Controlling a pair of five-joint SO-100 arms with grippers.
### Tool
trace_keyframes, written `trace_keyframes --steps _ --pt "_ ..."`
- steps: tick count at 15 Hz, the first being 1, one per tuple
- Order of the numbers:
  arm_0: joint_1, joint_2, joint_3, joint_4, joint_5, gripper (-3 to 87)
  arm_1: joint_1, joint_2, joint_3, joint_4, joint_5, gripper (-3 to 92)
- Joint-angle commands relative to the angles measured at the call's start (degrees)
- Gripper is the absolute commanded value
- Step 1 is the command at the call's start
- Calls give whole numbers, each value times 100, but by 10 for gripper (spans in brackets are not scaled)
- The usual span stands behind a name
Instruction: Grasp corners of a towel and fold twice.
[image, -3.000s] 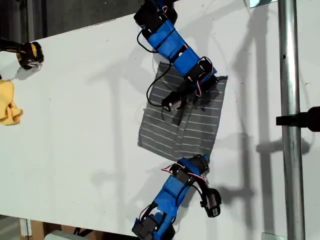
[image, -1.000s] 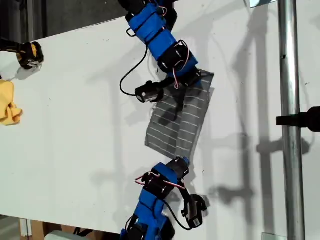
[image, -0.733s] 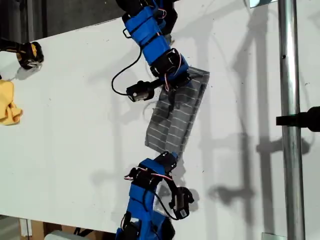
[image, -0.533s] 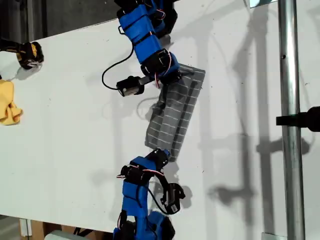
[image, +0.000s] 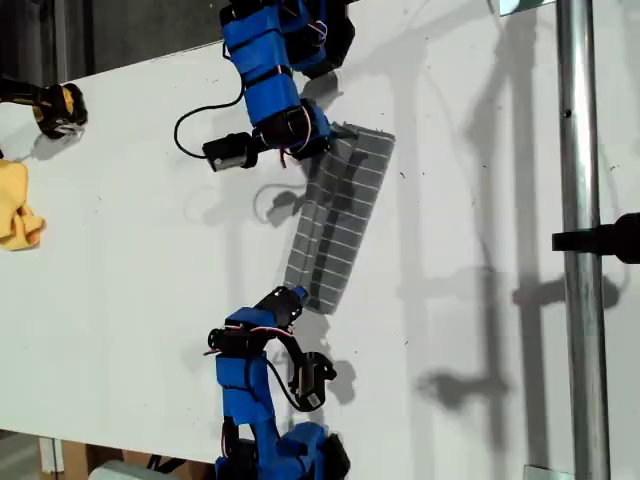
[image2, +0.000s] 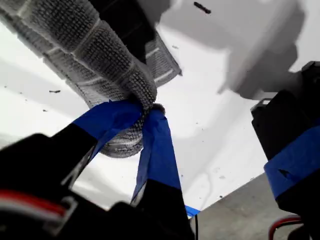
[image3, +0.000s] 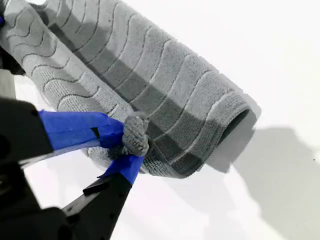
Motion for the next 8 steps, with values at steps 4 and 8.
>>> trace_keyframes --steps 4,8 --pt "-589 -141 -193 -88 475 -16 694 1661 1345 -9 -35 0" --pt "-519 -396 -334 -53 457 -16 527 2188 1767 -149 -53 0"
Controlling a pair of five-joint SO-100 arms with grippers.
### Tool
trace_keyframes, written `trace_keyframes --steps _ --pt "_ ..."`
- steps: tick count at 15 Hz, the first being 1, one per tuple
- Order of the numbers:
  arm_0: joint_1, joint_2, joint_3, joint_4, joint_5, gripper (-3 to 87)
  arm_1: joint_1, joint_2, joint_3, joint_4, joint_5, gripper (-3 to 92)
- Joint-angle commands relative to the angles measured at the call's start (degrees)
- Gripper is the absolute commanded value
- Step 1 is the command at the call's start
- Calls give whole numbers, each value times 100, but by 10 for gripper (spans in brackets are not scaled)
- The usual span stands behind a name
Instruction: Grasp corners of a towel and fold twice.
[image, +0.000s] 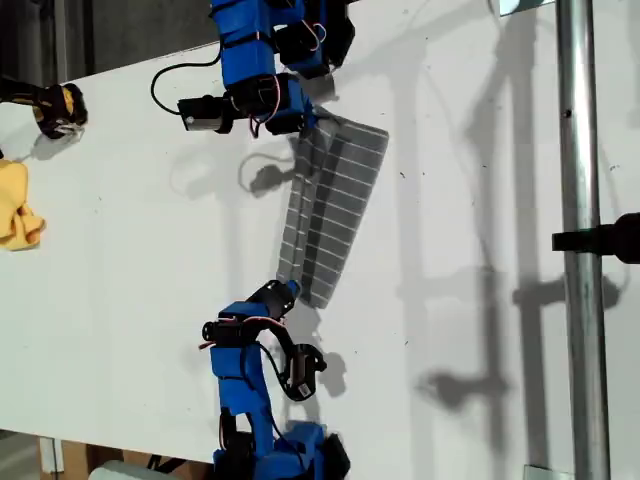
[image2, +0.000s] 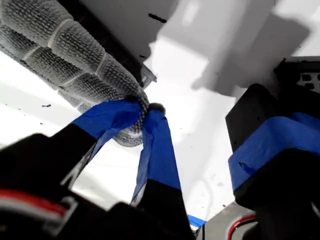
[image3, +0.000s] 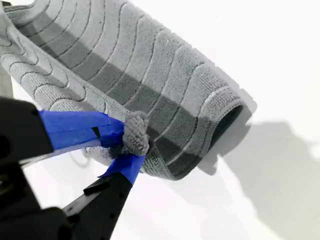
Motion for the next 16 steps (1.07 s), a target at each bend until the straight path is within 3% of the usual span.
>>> trace_keyframes --steps 1,10,13,16 --pt "-53 62 -97 70 -53 -16 -281 141 -35 -114 0 0" --pt "765 26 97 141 -826 -16 -1564 -1951 -1274 -809 545 0" --pt "1204 -35 299 -114 -1283 -16 -1784 -2355 -1441 -1002 615 0" --pt "1257 -158 1169 -800 -1635 -15 -1811 -2725 -1441 -1248 615 0"
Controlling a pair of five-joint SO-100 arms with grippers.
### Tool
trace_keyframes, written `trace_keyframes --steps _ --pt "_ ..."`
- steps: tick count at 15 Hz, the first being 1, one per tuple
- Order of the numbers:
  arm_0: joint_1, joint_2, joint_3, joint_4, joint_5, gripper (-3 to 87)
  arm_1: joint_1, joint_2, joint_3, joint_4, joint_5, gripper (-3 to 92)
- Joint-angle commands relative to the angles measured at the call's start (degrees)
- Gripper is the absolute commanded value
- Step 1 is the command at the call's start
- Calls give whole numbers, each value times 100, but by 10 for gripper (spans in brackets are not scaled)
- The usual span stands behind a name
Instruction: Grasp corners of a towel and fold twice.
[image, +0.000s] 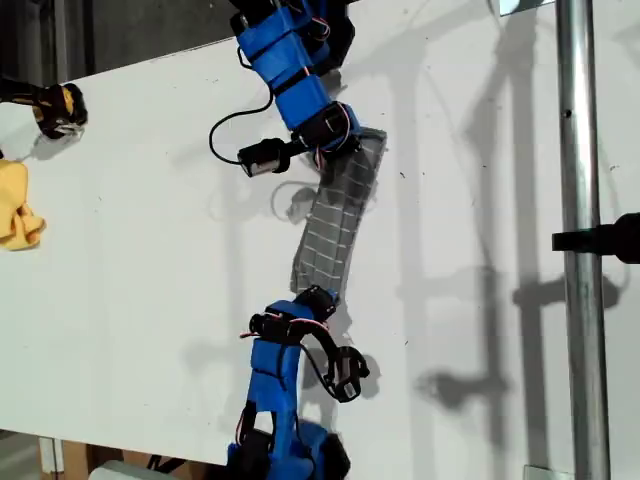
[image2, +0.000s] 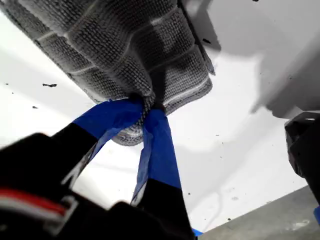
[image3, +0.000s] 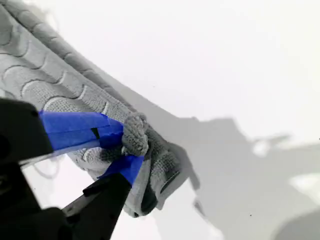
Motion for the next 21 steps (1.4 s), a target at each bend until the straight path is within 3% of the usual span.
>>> trace_keyframes --steps 1,3,5,7,10,13,14,18,21 --pt "-158 9 668 -650 -132 -15 -44 -211 -255 -114 26 0" --pt "-563 -281 800 -817 44 -14 53 -598 -255 -167 0 0" --pt "-888 -396 457 -492 237 128 193 -791 -272 -44 26 105" --pt "-1055 -343 114 -18 387 222 255 -747 -343 290 0 131" --pt "-1090 -211 -624 1107 439 230 202 -466 -879 1213 -44 152" --pt "-896 853 -571 1538 483 228 185 378 -1310 1687 -53 164" --pt "-870 1222 -404 1591 571 226 211 536 -1424 1758 -299 248" --pt "-1125 2628 1134 1266 563 219 246 1916 -1072 2180 229 241" --pt "-1134 4298 2672 519 615 181 -272 3410 -44 2206 1679 298"
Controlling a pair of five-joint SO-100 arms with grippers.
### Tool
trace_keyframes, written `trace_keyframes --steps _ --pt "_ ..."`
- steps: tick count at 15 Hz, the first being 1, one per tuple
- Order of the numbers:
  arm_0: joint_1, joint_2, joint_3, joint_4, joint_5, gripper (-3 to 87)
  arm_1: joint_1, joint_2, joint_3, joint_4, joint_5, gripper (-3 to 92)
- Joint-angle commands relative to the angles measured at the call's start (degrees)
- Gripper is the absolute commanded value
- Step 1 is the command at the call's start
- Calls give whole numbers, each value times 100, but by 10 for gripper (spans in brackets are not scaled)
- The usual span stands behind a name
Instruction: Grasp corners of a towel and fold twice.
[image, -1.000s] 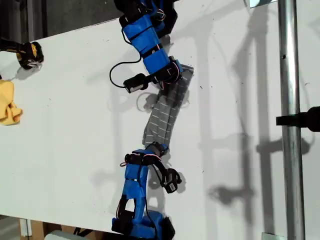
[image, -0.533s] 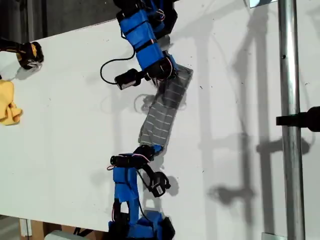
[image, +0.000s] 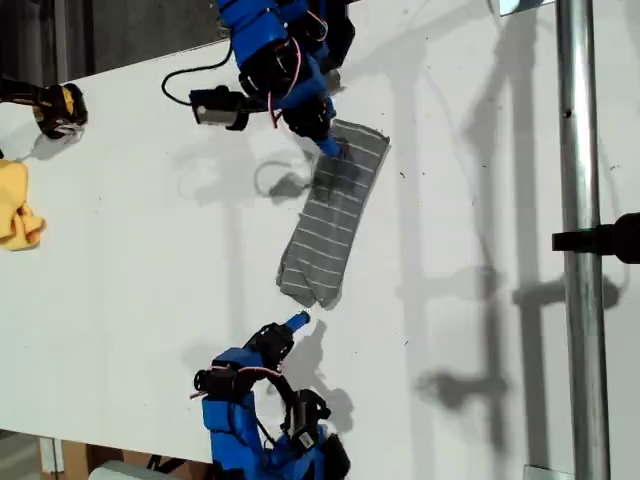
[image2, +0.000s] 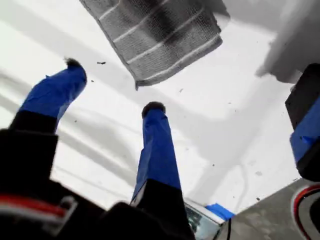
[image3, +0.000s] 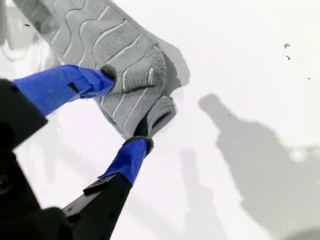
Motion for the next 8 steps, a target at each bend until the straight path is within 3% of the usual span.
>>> trace_keyframes --steps 1,6,8 --pt "-79 1802 1424 -782 -149 84 -668 896 510 510 1371 309" --pt "343 5115 5098 -2505 -1406 7 -2540 1767 2496 -1380 3990 329" --pt "422 6214 6117 -2804 -1608 -8 -3085 1846 3120 -2074 4623 334"
